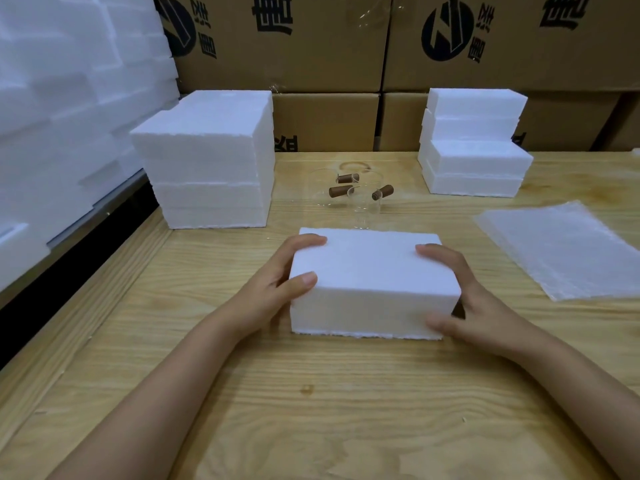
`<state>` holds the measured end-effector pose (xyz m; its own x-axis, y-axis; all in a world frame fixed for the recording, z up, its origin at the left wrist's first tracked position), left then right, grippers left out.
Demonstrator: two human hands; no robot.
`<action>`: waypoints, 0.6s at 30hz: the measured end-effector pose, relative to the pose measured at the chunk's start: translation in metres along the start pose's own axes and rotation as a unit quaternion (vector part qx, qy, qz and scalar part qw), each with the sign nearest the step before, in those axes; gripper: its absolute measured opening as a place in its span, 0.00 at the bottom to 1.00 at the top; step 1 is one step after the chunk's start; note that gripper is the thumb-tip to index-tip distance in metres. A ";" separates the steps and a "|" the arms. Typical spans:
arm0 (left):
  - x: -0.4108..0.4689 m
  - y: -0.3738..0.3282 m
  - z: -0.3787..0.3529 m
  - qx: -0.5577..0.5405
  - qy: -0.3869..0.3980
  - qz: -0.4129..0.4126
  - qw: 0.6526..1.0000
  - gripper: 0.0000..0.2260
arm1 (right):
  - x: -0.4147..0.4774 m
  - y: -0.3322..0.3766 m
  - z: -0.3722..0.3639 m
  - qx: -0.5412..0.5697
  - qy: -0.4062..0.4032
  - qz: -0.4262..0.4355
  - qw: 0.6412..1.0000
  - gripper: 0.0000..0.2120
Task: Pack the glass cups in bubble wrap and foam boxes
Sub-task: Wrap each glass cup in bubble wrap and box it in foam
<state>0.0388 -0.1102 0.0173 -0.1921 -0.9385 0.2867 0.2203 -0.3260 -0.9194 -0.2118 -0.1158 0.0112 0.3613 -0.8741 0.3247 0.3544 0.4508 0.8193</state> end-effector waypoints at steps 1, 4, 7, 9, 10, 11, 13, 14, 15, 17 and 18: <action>-0.002 0.002 0.001 0.010 0.022 0.009 1.000 0.29 | -0.002 -0.002 0.000 0.000 0.021 -0.020 1.000 0.41; -0.005 0.009 0.004 0.057 0.068 0.028 0.996 0.45 | -0.003 -0.009 0.000 -0.052 0.042 -0.020 0.998 0.52; -0.004 0.013 0.006 0.073 0.049 0.022 0.996 0.50 | -0.001 -0.010 0.002 -0.042 0.026 -0.014 0.999 0.51; -0.003 0.012 0.006 0.046 0.034 0.030 0.998 0.48 | 0.001 -0.007 0.003 -0.017 0.017 -0.018 1.000 0.49; -0.002 0.011 0.007 0.036 0.027 0.034 0.998 0.48 | 0.002 -0.004 0.004 -0.004 0.013 -0.020 1.000 0.47; 0.000 0.010 0.008 0.030 0.021 0.038 0.999 0.47 | 0.004 -0.001 0.004 0.011 0.010 -0.024 1.000 0.46; 0.003 0.007 0.011 0.022 0.015 0.046 0.999 0.45 | 0.009 0.005 0.007 0.040 0.011 -0.038 0.998 0.45; 0.005 0.005 0.013 0.017 0.016 0.052 0.998 0.44 | 0.011 0.008 0.009 0.047 0.018 -0.045 0.998 0.45; 0.006 0.003 0.015 0.011 0.019 0.058 0.998 0.43 | 0.013 0.010 0.010 0.049 0.027 -0.053 0.997 0.44; 0.008 -0.001 0.016 0.000 0.027 0.068 0.997 0.39 | 0.015 0.012 0.013 0.066 0.048 -0.073 0.994 0.41; 0.008 -0.003 0.016 -0.010 0.032 0.071 0.997 0.38 | 0.015 0.013 0.013 0.082 0.059 -0.080 0.992 0.40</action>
<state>0.0518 -0.1184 0.0262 -0.2222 -0.9654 0.1366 0.2315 -0.1883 -0.9544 -0.2132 -0.1256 0.0329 0.4127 -0.9009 0.1347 0.2743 0.2640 0.9247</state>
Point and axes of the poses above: each hand's wrist, its own x-axis towards the middle knuckle, its own z-axis out of the back of the hand, y = z × x, the point moved 5 cm from there along x, towards the middle knuckle, and after that the axes turned 10 degrees about -y, right-handed, at the moved point
